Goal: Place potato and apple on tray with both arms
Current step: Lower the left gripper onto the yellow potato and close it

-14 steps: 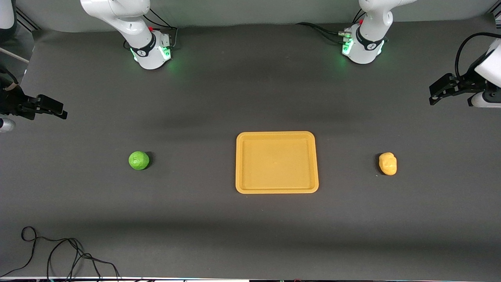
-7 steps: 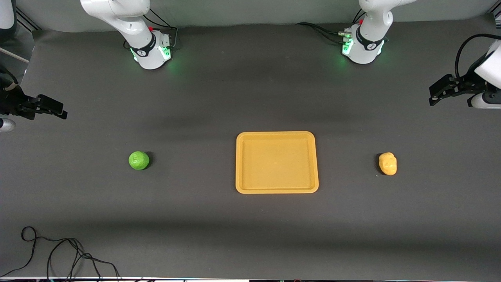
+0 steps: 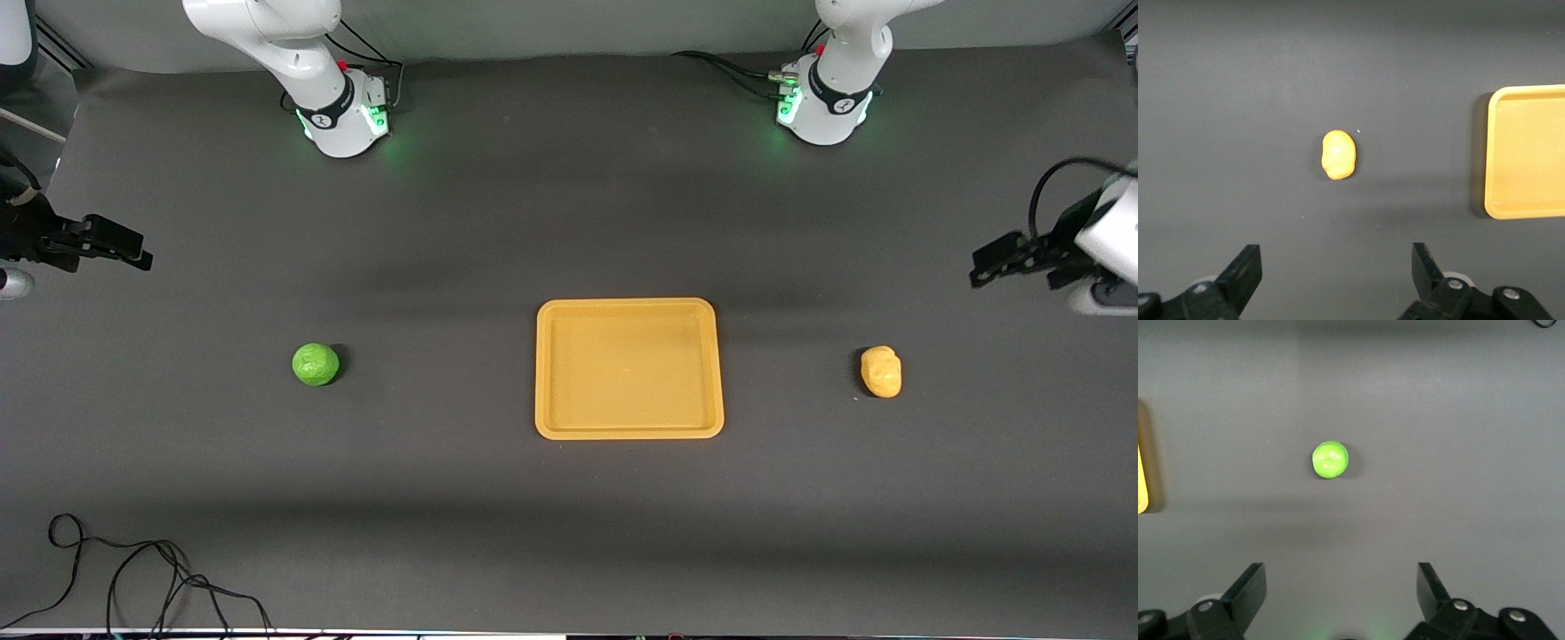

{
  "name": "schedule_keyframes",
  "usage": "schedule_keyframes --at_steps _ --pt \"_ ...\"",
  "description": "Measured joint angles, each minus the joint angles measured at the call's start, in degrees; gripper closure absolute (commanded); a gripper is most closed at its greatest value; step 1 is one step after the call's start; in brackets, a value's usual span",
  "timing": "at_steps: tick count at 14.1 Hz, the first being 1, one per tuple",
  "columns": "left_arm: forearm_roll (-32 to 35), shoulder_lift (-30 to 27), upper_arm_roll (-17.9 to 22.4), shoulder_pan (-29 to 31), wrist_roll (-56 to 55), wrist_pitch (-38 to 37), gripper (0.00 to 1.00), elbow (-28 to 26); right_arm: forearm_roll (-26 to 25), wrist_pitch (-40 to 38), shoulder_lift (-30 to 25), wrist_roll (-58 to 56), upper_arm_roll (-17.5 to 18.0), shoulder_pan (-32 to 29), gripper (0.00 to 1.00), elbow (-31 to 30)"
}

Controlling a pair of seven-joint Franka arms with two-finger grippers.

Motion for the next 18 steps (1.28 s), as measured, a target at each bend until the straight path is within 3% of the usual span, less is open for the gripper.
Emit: schedule_keyframes --at_steps 5,9,13,15,18 --pt "0.14 3.48 0.01 0.38 0.09 14.78 0.00 -10.98 0.00 0.00 0.00 -0.02 0.00 0.00 0.00 0.07" --pt "1.80 9.92 0.10 0.87 0.17 28.38 0.00 -17.77 0.00 0.00 0.01 -0.03 0.00 0.00 0.00 0.10" --pt "2.16 18.65 1.15 2.73 0.43 51.30 0.00 -25.77 0.00 0.00 0.02 -0.04 0.00 0.00 0.00 0.12" --pt "2.25 23.61 1.93 3.17 0.63 59.47 0.00 -27.75 0.00 0.00 0.02 -0.04 0.00 0.00 0.00 0.13" --pt "2.29 25.59 1.77 3.18 0.63 61.87 0.00 -27.54 0.00 0.00 0.02 -0.05 0.00 0.00 0.00 0.13"
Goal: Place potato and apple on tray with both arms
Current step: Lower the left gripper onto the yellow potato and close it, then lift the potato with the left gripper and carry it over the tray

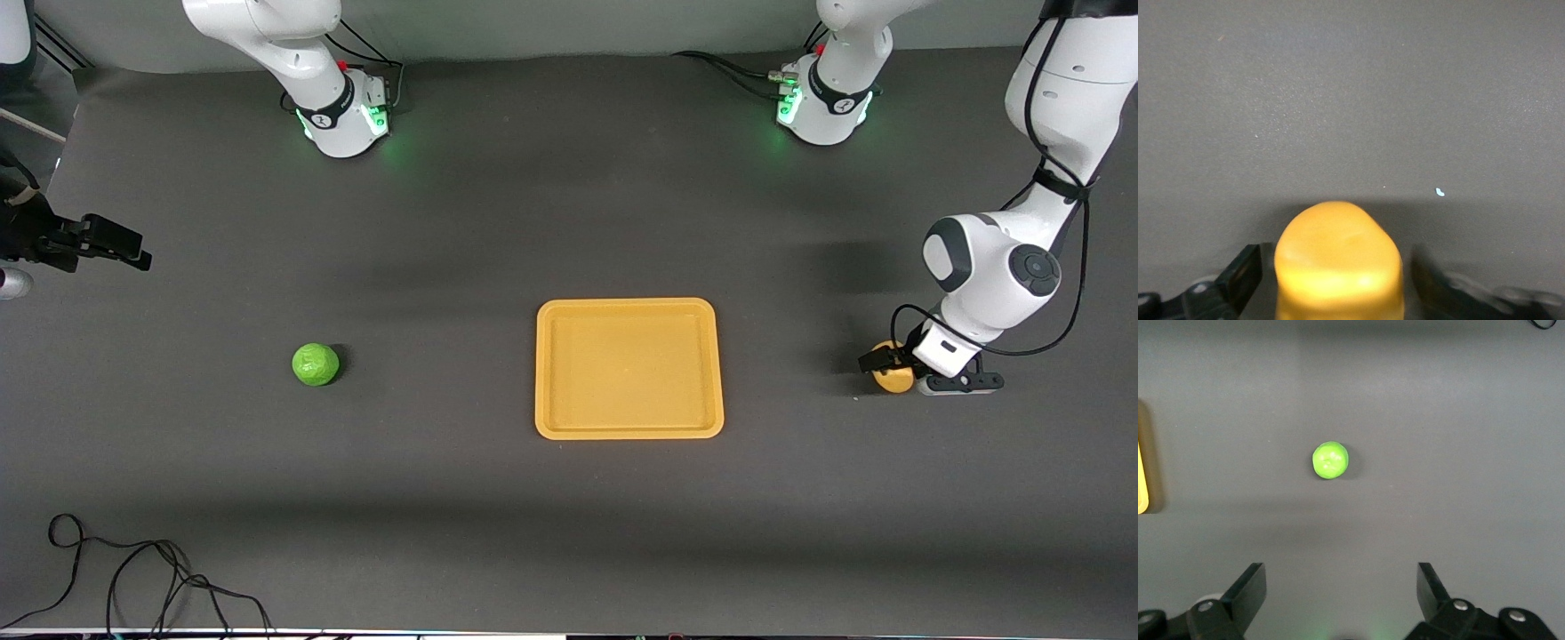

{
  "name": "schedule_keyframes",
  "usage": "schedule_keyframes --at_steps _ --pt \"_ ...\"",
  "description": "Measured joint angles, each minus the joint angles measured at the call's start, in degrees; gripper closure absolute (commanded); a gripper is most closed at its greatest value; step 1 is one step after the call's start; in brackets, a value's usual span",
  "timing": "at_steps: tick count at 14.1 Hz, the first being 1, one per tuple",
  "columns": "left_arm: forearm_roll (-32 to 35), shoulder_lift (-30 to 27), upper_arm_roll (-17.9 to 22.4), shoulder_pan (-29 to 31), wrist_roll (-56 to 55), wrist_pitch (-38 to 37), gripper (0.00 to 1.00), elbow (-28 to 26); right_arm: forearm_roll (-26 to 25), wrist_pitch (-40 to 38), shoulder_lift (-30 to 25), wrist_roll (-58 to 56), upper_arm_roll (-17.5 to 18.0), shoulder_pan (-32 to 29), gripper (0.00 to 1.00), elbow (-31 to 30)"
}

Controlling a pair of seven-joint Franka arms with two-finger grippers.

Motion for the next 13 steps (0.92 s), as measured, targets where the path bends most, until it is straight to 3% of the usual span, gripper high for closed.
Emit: schedule_keyframes --at_steps 3,4,5,7,8,11,13 --pt "0.02 0.04 0.15 0.01 0.00 -0.05 0.00 0.01 0.00 0.00 0.00 -0.01 0.00 0.00 0.00 0.00" --pt "0.02 0.04 0.11 -0.01 -0.01 -0.05 0.08 0.02 0.00 0.00 0.00 -0.01 0.00 0.00 0.00 0.00" --pt "0.02 0.04 0.06 -0.03 -0.02 -0.05 0.26 0.03 0.00 0.00 0.00 -0.03 0.00 0.00 0.00 0.00" --pt "0.05 0.04 -0.05 -0.30 -0.03 -0.05 0.78 0.10 0.00 0.00 0.00 -0.03 0.00 0.00 0.00 0.00" --pt "0.05 0.02 -0.08 -0.40 -0.08 -0.06 0.90 0.14 0.00 0.00 0.00 -0.04 0.00 0.00 0.00 0.00" --pt "0.06 -1.12 -0.32 -0.80 -1.00 -2.49 0.93 0.97 0.00 0.00 0.00 -0.04 0.00 0.00 0.00 0.00" --pt "0.07 -4.07 -0.60 -3.06 -4.99 -9.10 0.93 2.95 0.00 0.00 0.00 -0.05 0.00 0.00 0.00 0.00"
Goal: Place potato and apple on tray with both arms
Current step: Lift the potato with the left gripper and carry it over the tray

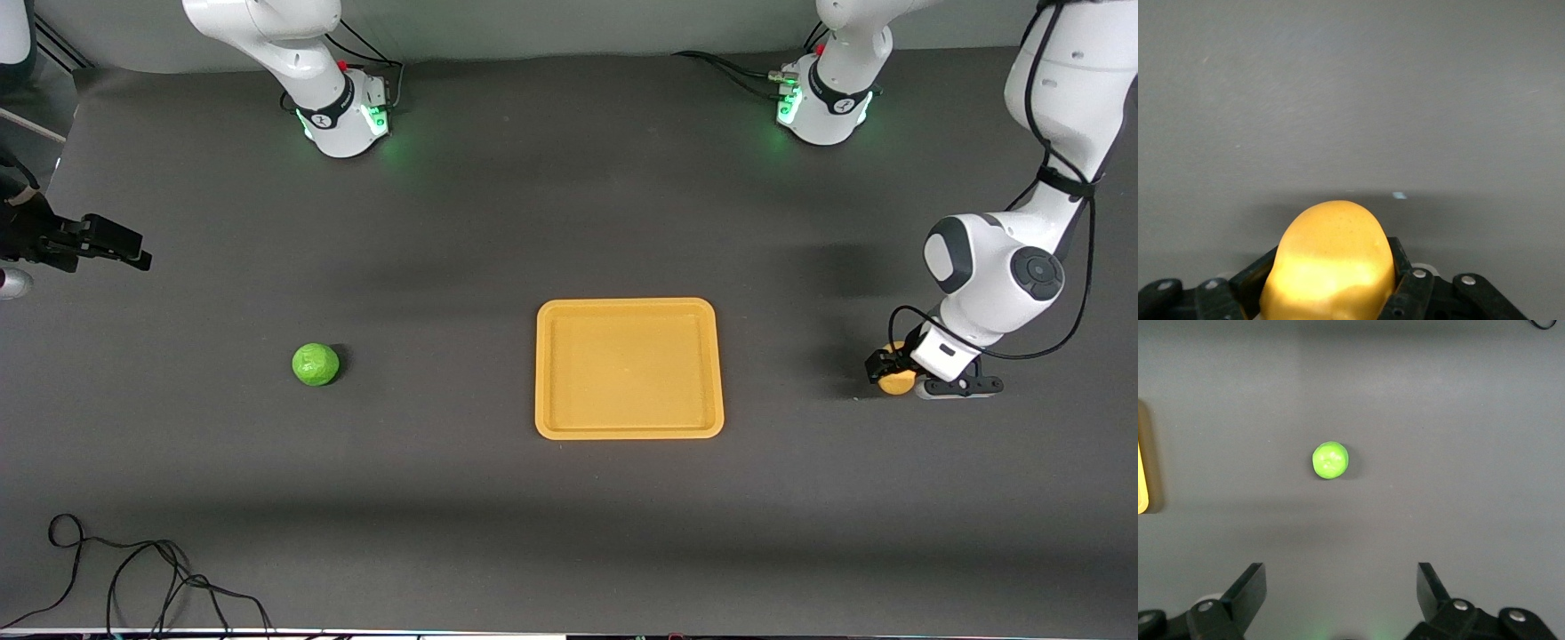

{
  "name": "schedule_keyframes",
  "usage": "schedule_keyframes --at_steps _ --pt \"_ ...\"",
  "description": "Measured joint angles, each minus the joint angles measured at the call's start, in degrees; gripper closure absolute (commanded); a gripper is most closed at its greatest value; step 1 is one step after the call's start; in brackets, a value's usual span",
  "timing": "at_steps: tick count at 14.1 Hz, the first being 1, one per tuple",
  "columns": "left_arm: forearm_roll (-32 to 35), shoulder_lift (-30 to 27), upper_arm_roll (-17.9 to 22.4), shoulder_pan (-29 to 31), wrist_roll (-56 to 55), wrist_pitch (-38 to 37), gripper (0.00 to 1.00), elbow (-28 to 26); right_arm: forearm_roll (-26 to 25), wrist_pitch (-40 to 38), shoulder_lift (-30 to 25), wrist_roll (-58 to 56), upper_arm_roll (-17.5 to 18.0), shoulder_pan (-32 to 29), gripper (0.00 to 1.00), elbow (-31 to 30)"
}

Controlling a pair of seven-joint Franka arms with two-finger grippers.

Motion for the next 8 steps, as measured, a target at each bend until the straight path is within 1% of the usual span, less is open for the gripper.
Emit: schedule_keyframes --at_steps 2,4,6,8 --pt "0.01 -4.41 -0.23 -4.98 -8.14 -8.59 0.92 2.86 0.00 0.03 0.01 0.00 0.00 0.00 0.00 0.01" --pt "0.51 -8.04 -0.45 -12.01 -18.51 -15.85 0.90 5.51 0.00 0.05 0.02 0.00 0.00 0.00 0.00 0.03" --pt "3.34 -9.15 -0.68 -19.36 -30.42 -18.71 0.84 7.04 0.00 0.05 0.04 0.00 0.00 0.00 0.00 0.08" --pt "5.98 -8.47 -0.76 -25.52 -40.13 -18.56 0.83 7.39 0.00 0.05 0.05 -0.03 0.00 0.00 0.00 0.11"
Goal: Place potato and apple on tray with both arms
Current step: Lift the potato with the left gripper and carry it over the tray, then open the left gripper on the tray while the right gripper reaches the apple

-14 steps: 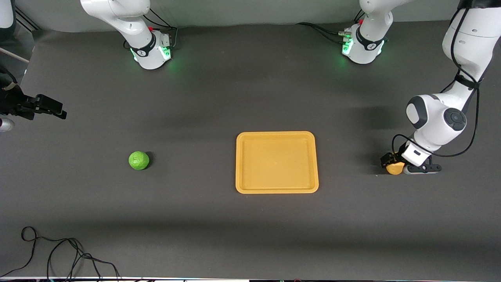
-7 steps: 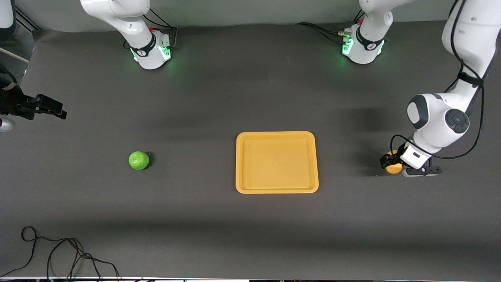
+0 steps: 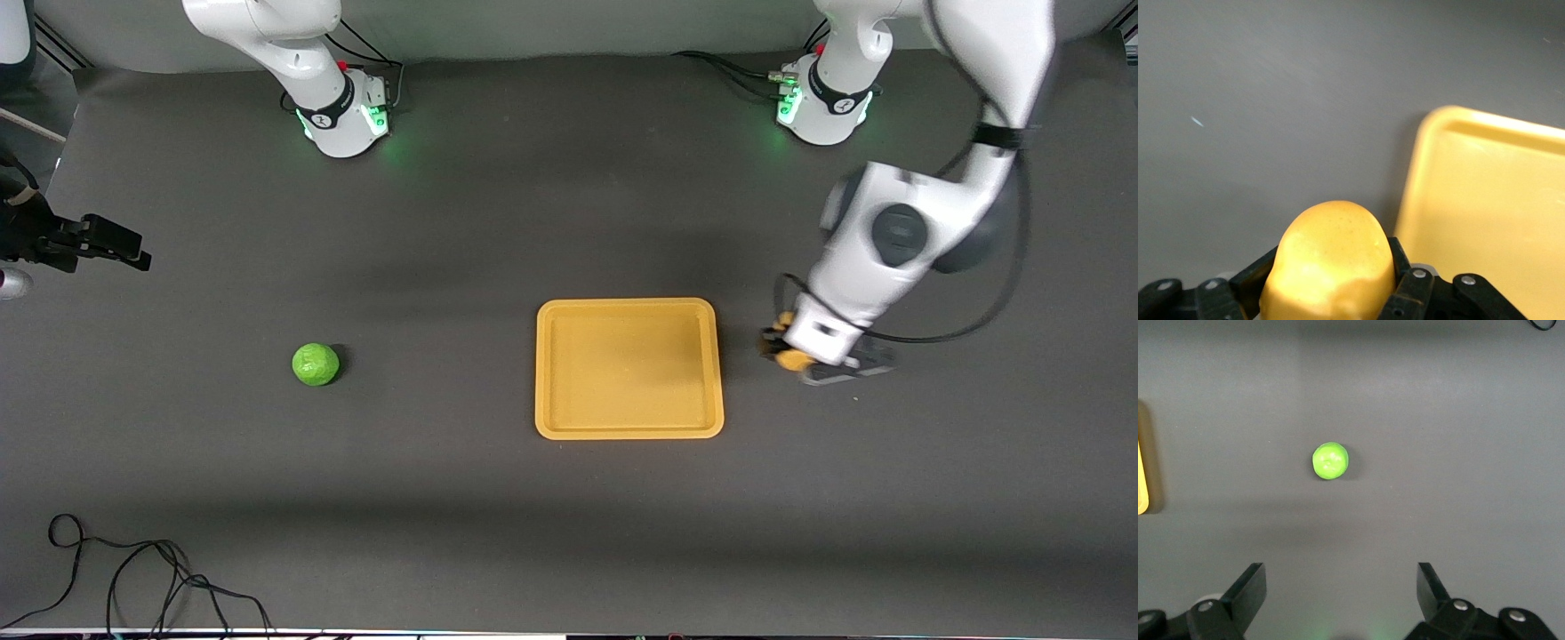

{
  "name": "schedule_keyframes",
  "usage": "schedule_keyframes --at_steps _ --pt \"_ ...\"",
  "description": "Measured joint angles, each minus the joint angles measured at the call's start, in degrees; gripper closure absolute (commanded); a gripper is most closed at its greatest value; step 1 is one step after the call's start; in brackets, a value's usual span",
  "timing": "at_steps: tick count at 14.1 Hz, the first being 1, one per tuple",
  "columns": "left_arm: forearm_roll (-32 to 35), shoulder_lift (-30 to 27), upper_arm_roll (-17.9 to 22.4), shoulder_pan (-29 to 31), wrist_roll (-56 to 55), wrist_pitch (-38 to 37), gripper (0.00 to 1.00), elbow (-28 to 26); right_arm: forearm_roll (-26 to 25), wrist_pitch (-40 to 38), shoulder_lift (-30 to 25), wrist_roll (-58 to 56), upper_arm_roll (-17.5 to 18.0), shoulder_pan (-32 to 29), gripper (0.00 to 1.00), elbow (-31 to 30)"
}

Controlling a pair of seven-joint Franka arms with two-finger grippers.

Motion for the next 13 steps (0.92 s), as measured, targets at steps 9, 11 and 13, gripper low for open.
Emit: schedule_keyframes --at_steps 9,11,13 --pt "11.04 14.97 0.32 -9.55 -17.20 4.55 0.67 6.61 0.00 0.01 0.17 -3.56 0.00 0.00 0.00 0.00" --pt "11.13 16.33 0.53 -9.55 -17.26 4.98 0.51 7.13 0.00 0.33 0.17 -3.57 0.00 0.00 0.00 -0.06" --pt "11.26 16.61 0.57 -9.55 -17.35 4.98 0.25 7.36 0.00 0.90 0.17 -3.57 0.01 0.01 0.00 -0.30"
